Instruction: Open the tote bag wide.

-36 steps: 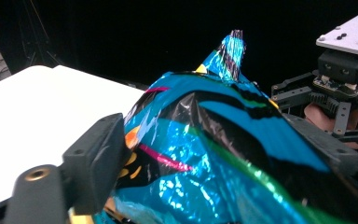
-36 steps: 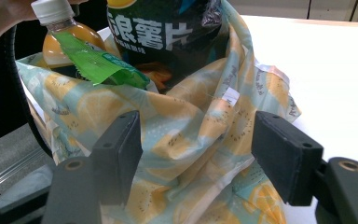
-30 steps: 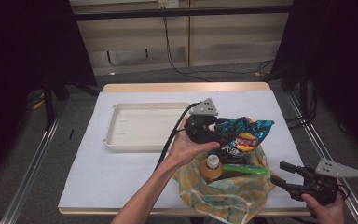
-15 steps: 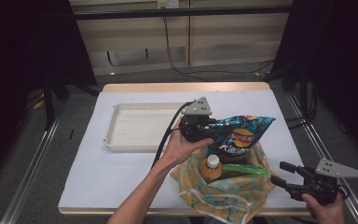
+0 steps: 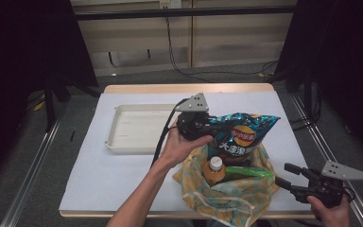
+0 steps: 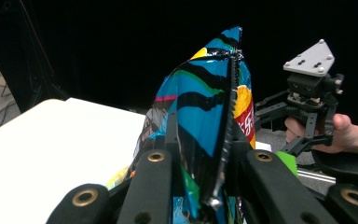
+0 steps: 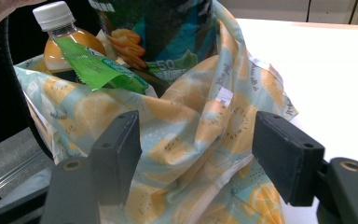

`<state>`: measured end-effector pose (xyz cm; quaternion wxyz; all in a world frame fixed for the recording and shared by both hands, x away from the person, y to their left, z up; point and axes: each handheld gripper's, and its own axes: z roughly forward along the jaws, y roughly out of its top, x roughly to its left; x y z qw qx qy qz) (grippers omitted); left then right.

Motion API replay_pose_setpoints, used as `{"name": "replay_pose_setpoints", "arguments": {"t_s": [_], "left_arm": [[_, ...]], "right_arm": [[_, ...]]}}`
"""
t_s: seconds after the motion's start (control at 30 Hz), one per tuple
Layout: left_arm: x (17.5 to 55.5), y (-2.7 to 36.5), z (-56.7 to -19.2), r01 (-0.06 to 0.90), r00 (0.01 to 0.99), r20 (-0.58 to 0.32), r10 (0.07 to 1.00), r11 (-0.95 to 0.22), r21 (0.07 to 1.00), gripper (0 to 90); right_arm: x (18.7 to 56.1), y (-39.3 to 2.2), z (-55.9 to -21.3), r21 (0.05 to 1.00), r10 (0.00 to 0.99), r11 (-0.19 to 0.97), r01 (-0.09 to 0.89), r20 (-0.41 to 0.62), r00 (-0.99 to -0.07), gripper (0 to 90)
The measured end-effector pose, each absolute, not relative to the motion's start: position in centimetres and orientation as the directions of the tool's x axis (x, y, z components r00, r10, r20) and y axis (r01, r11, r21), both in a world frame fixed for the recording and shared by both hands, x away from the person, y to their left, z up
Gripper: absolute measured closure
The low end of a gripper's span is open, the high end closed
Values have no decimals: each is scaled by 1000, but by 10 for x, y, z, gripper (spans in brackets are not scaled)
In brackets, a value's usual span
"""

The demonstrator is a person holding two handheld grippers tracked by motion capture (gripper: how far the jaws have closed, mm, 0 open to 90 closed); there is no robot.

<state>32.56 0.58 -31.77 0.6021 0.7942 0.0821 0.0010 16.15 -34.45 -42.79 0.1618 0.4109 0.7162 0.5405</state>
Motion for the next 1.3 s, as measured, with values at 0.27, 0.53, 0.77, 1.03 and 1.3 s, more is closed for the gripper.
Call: {"name": "replay_pose_setpoints", "arguments": {"t_s": [0.27,0.53,0.77,1.03,1.3], "left_arm": [[321,5,-301,119,987,-88,136,-233,965,795],[317,4,-283,105,991,-85,104,-193,976,803],[318,13,-268,130,988,-117,97,-141,981,810],[313,17,-251,101,991,-90,96,-120,988,814],[317,27,-235,116,989,-107,104,-85,990,817]], "right_arm": [[160,-346,-427,913,763,65,404,216,-610,319],[160,-347,-426,915,762,56,398,219,-609,316],[159,-348,-425,919,762,53,390,215,-611,312],[159,-349,-425,919,760,44,392,223,-610,308],[159,-349,-425,919,761,43,392,224,-609,305]]}}
